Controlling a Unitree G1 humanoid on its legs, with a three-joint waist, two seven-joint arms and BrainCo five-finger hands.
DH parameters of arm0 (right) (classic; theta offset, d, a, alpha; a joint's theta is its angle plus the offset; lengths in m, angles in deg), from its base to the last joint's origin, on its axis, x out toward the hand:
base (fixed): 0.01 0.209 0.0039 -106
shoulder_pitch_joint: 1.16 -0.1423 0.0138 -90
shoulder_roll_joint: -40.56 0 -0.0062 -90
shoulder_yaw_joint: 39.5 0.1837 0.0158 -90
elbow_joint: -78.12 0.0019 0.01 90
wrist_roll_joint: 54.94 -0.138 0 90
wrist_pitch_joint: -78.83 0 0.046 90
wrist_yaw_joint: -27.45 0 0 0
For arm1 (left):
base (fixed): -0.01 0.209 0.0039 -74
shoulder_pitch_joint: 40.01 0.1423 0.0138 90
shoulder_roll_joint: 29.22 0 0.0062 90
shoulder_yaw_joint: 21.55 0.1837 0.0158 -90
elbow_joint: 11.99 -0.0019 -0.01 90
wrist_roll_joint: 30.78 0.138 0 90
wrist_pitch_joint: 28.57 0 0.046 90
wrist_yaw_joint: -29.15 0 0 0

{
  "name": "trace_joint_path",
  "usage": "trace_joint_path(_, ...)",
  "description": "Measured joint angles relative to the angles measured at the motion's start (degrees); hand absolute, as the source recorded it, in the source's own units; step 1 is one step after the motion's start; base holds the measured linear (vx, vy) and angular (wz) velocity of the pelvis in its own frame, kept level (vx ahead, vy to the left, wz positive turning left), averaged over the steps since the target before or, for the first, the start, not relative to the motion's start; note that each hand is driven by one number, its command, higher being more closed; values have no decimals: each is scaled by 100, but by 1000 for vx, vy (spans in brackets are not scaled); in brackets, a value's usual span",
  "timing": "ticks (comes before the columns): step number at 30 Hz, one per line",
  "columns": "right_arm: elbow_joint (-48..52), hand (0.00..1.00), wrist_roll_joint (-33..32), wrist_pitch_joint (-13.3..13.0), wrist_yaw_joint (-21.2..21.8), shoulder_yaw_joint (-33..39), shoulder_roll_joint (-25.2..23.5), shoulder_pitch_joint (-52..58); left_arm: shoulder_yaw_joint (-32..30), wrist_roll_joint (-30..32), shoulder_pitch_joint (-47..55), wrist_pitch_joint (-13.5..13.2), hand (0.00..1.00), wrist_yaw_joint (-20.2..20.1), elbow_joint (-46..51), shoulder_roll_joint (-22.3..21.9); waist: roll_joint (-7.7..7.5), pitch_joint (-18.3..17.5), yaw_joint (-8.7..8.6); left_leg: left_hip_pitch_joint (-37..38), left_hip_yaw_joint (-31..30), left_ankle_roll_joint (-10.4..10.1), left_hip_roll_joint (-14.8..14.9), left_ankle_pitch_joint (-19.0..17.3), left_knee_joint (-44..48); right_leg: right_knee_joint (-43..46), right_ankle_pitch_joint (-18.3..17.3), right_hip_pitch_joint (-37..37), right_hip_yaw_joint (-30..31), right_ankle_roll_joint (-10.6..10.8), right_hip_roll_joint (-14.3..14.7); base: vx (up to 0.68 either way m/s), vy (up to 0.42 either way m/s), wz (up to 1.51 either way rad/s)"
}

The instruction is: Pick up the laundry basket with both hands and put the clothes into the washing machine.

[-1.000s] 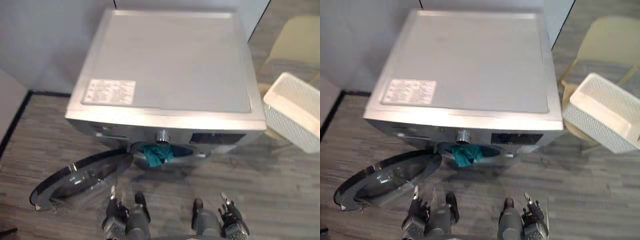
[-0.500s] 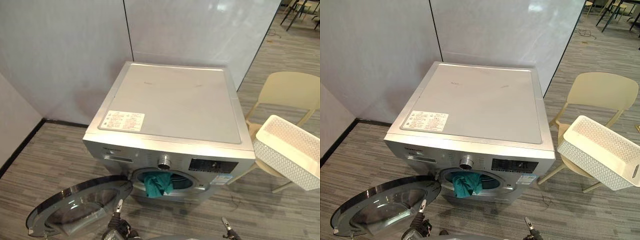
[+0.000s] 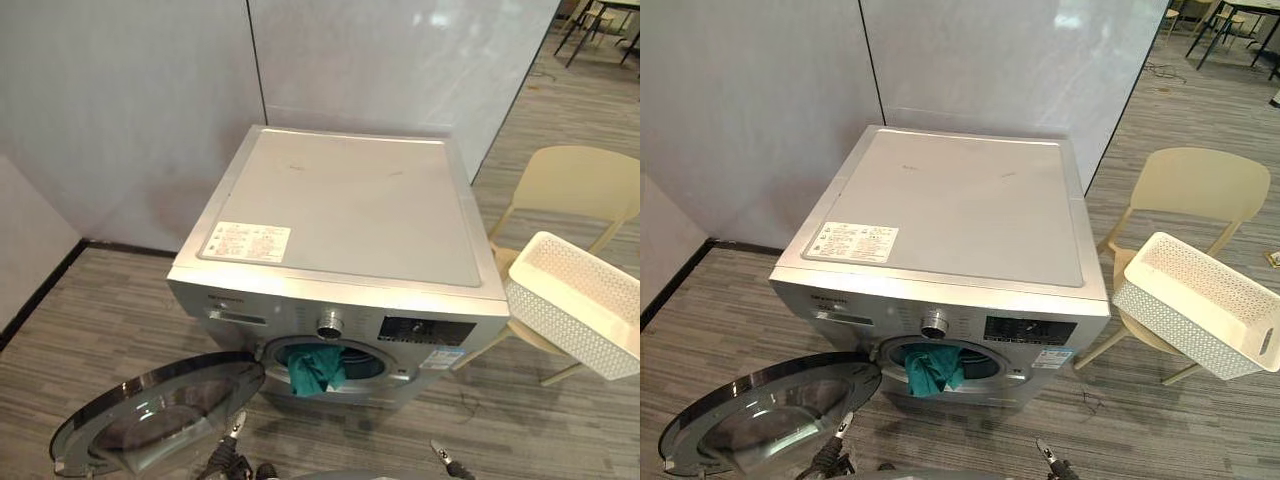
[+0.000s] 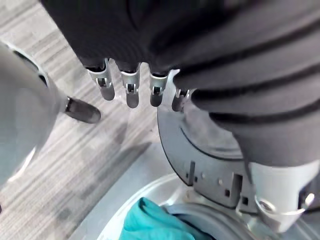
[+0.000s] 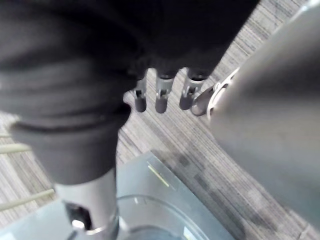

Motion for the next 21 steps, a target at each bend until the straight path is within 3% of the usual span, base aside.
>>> trace_joint_path(3, 234, 0, 26, -25, -9, -313, 19, -201, 8, -1, -304, -10, 0, 25, 27, -3, 8, 393, 11, -411, -59, 41, 18, 50, 164, 167, 38, -370, -31, -12, -15, -71, 15, 10)
trace_joint_path(5, 656, 0, 11, -59, -19, -509, -1, -522, 155, -9, -783, -9, 0, 51, 128, 30, -31, 909, 22, -1064, -109, 92, 150, -47, 739, 534, 53, -872, -29, -34, 3, -146, 0, 5)
trace_joint_path(6, 705, 0, 8, -71, -20, -538, -6, -548, 204, -10, -836, -10, 0, 63, 139, 28, -29, 951, 25, -1157, -111, 92, 169, -66, 817, 583, 53, -941, -29, -34, 9, -120, -2, -6)
trace_joint_path(7, 978, 0, -6, -110, -35, -698, -53, -717, 537, -17, -1176, -17, 0, 160, 259, -15, -31, 1241, 37, -1595, -137, 117, 286, -239, 1313, 886, 52, -1316, -6, -34, 27, -128, 4, -13)
trace_joint_path(12, 1720, 0, -231, -206, -219, -1184, -128, -1047, 1373, -19, -2448, -107, 0, 393, 747, -430, -83, 1924, 27, -2785, -11, 277, 501, -802, 2672, 1780, -83, -2514, 326, -48, -55, -195, 61, -34)
trace_joint_path(15, 1939, 0, -404, -265, -378, -1359, -125, -1272, 1581, -88, -3115, -146, 0, 508, 898, -551, -118, 2168, -53, -3451, 77, 339, 619, -939, 3152, 2204, -108, -3266, 519, -68, -64, -212, 66, -34)
trace_joint_path(21, 2605, 0, -806, -462, -673, -1682, -150, -1692, 1654, -673, -4272, -117, 0, 803, 912, -613, -203, 2508, -137, -4882, 121, 447, 1093, -1175, 4164, 2727, -69, -4676, 802, -116, 198, -84, 24, -38)
